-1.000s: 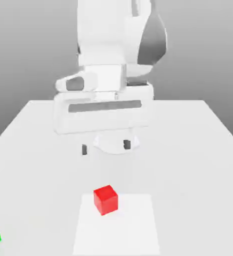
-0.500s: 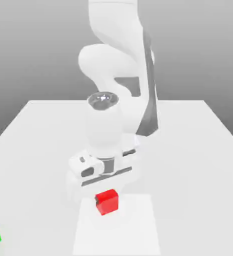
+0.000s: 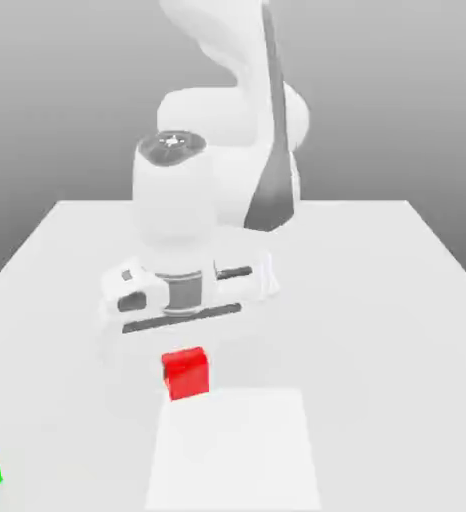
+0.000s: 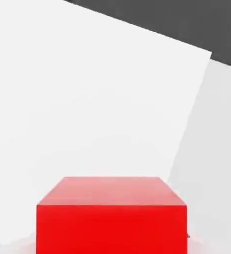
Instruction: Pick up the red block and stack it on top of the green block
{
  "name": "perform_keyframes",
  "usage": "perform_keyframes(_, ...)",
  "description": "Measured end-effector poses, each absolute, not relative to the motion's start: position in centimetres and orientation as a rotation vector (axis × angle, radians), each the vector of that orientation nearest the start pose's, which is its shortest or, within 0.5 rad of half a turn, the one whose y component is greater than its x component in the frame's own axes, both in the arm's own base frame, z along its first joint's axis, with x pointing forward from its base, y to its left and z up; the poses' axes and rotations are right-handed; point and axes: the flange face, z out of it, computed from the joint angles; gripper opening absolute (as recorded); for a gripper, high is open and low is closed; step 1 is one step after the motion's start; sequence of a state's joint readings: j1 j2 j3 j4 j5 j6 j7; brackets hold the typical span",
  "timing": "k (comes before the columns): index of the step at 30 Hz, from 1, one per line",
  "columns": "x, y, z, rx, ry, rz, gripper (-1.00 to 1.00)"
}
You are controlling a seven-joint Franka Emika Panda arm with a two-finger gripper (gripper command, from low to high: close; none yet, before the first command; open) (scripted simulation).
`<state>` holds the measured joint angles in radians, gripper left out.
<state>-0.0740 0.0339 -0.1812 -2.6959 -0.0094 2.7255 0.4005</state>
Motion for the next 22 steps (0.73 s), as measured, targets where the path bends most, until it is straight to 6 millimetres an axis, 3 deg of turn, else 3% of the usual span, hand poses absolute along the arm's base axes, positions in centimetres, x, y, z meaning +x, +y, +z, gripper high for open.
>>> perform_keyframes(6, 43.6, -19.2, 23.2, -2.747, 1.549, 0.005, -1.0)
perform_keyframes(12, 45.2, -29.2, 24.4, -2.398, 2.034, 0.001, -1.0)
perform_keyframes(14, 45.4, -31.2, 23.3, -2.32, 2.116, 0.0, -1.0)
perform_keyframes(16, 45.4, -31.7, 20.6, -2.301, 2.136, -0.001, -1.0)
perform_keyframes(17, 45.4, -31.8, 19.2, -2.298, 2.14, 0.0, 1.0)
perform_keyframes(22, 45.4, -31.8, 19.2, -2.298, 2.14, 0.0, 1.0)
